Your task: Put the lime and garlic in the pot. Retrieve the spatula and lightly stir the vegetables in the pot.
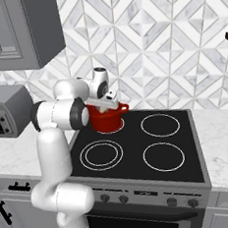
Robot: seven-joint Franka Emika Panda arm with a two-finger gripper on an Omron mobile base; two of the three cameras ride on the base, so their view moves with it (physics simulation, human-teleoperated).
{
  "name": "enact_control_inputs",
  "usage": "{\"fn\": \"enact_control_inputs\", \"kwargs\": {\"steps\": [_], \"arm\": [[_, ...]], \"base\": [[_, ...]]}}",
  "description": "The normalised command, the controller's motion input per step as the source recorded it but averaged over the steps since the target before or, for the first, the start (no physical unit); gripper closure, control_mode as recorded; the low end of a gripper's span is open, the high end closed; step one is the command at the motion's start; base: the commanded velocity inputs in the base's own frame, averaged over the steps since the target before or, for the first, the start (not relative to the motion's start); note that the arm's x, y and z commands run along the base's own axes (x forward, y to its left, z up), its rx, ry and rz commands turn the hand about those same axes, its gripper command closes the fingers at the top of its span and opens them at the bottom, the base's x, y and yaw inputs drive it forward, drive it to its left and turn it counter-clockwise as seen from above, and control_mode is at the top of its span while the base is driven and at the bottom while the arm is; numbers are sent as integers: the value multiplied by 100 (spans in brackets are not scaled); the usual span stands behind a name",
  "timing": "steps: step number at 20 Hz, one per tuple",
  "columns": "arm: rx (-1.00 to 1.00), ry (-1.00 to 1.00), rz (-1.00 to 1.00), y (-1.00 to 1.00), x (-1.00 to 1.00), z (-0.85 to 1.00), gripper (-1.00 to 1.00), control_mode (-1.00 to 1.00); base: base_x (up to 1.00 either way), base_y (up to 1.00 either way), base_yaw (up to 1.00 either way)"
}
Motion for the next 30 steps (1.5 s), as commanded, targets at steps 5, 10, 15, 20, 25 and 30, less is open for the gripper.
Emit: {"fn": "enact_control_inputs", "kwargs": {"steps": [5, 10, 15, 20, 25, 30], "arm": [[0, 0, 0, 0, 11, -27, 100, -100], [0, 2, 0, 0, 10, -5, -100, -100], [0, 0, 1, 0, 7, 0, -100, -100], [0, 0, 2, 0, 11, 9, -100, -100], [0, -5, 0, -13, 3, 35, -100, -100], [-1, -17, 0, -11, -74, 98, -100, -100]], "base": [[0, 0, 0], [0, 0, 0], [0, 0, 0], [0, 0, 0], [0, 0, 0], [0, 0, 0]]}}
